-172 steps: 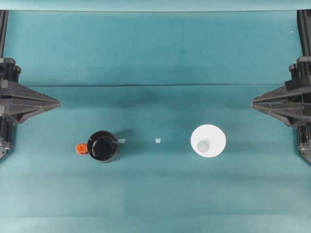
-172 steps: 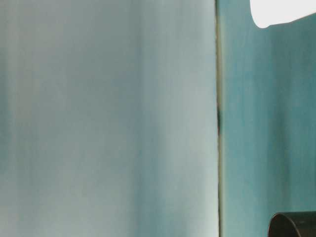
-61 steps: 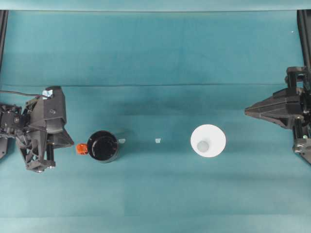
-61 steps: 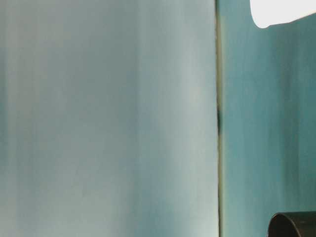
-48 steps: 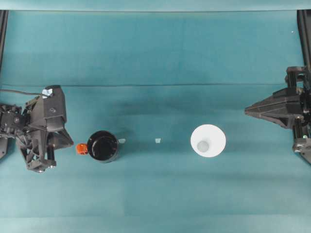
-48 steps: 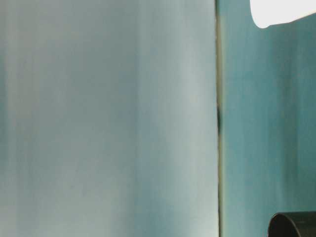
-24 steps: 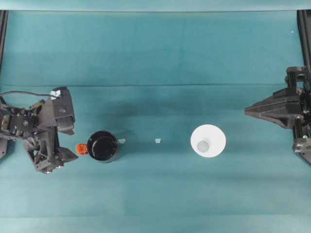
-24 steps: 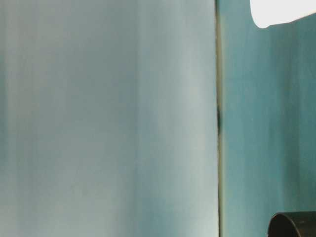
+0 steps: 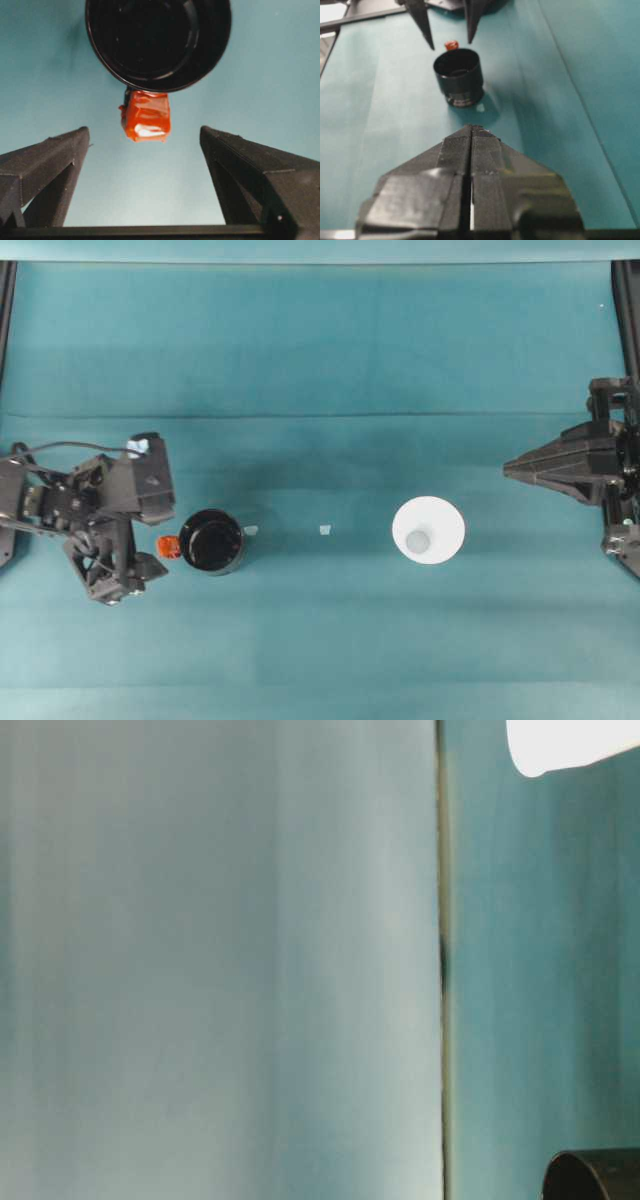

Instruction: Put the paper cup into the moved red handle cup holder.

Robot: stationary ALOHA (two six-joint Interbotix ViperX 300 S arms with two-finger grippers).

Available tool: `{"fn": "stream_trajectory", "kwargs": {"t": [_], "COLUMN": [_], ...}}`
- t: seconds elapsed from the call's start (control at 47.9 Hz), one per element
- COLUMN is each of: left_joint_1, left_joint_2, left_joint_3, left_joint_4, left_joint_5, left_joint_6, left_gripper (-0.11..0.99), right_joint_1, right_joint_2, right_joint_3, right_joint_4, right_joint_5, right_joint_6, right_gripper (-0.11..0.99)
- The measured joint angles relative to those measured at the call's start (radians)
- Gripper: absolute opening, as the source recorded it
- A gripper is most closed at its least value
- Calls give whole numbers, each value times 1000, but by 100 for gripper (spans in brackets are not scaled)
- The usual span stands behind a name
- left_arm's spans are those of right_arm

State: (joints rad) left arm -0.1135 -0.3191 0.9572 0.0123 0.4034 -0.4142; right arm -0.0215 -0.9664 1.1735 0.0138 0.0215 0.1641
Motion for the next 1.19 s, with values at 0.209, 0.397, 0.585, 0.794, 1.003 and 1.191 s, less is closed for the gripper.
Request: {"fn": "stream_trajectory", "kwargs": {"t": [0.209,0.397,0.585,0.794,1.003,1.191], "left_joint_1": [-2,0,0,-2,-2,-2], "left_joint_2": [51,80,86,87,89,92], "left_joint_3": [-5,-11,-14,-15,-15,-18], "left_joint_4": [0,2,2,2,2,2], "left_joint_5": [-29,-35,-37,-37,-37,-38], "left_joint_6": [5,9,26,26,26,26], "left_gripper": [99,99,99,99,99,99], "right_joint_1": [-8,-11,-12,-11,-11,-11], "right_joint_2": [0,0,0,0,0,0], "right_joint_3": [0,0,0,0,0,0], "right_joint_4": [2,2,0,0,0,0], "right_joint_5": [0,0,0,0,0,0], "right_joint_6": [0,0,0,0,0,0], "right_gripper": [-10,-10,-10,-10,-10,-10]}}
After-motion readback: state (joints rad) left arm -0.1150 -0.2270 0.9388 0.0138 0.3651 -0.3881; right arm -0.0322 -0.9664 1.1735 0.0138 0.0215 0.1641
